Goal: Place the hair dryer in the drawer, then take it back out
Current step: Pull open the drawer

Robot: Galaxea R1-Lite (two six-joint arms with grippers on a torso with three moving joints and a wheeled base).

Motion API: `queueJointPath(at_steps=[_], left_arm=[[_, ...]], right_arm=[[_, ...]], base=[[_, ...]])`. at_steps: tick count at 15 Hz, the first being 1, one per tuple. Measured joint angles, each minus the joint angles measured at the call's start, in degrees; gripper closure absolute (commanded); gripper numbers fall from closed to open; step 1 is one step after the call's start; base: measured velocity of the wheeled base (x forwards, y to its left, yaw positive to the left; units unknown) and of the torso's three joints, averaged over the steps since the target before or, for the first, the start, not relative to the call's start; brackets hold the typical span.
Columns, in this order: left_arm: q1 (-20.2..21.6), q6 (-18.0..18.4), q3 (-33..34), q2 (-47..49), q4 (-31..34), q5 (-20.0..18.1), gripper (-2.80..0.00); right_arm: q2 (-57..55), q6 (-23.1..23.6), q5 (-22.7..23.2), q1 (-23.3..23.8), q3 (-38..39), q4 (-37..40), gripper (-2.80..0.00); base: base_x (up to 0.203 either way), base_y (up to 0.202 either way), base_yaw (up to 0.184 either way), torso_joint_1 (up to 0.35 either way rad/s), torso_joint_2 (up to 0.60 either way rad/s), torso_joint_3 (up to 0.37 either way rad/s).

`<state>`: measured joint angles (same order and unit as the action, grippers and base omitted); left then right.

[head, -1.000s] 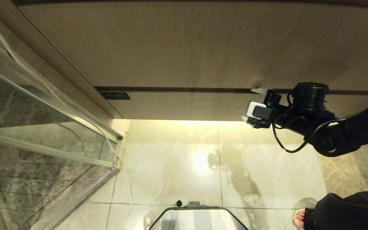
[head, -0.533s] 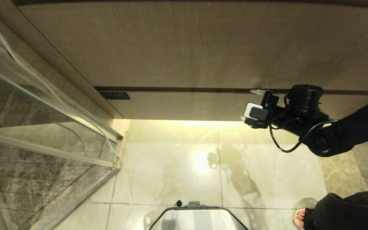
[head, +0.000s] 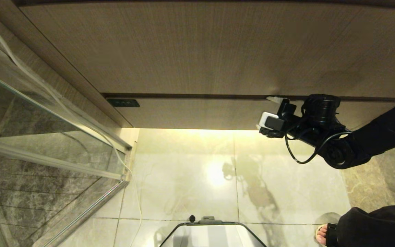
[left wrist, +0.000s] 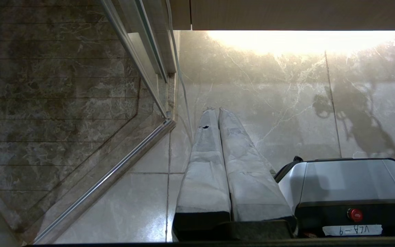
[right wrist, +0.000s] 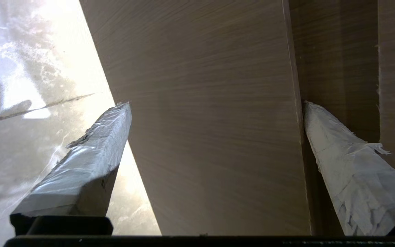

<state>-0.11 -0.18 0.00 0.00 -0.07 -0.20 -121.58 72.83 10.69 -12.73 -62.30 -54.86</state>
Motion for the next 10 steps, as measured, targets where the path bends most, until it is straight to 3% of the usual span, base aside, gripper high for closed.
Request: queueJointPath(at_steps=[3, 7, 10], left_arm=[[0.00, -0.02, -0.02, 0.00, 0.00, 0.02, 0.00], [0.00, -0.02, -0.02, 0.00, 0.00, 0.02, 0.00], [0.00, 0.00, -0.02, 0.00, 0.02, 0.02, 0.00]], right_arm=[[-0.98, 0.19, -0.28, 0.00, -0.11, -0.45, -2.80], [-0.26, -0.18, 0.12, 0.61, -0.30, 10.03, -2.80], [1.76, -3.51, -0.03, 0.88, -0.07, 18.73, -2.80]], base=[[0.000, 0.000, 0.000, 0.000, 0.00, 0.000], [0.000, 0.000, 0.000, 0.000, 0.00, 0.000], [0.000, 0.000, 0.000, 0.000, 0.00, 0.000]])
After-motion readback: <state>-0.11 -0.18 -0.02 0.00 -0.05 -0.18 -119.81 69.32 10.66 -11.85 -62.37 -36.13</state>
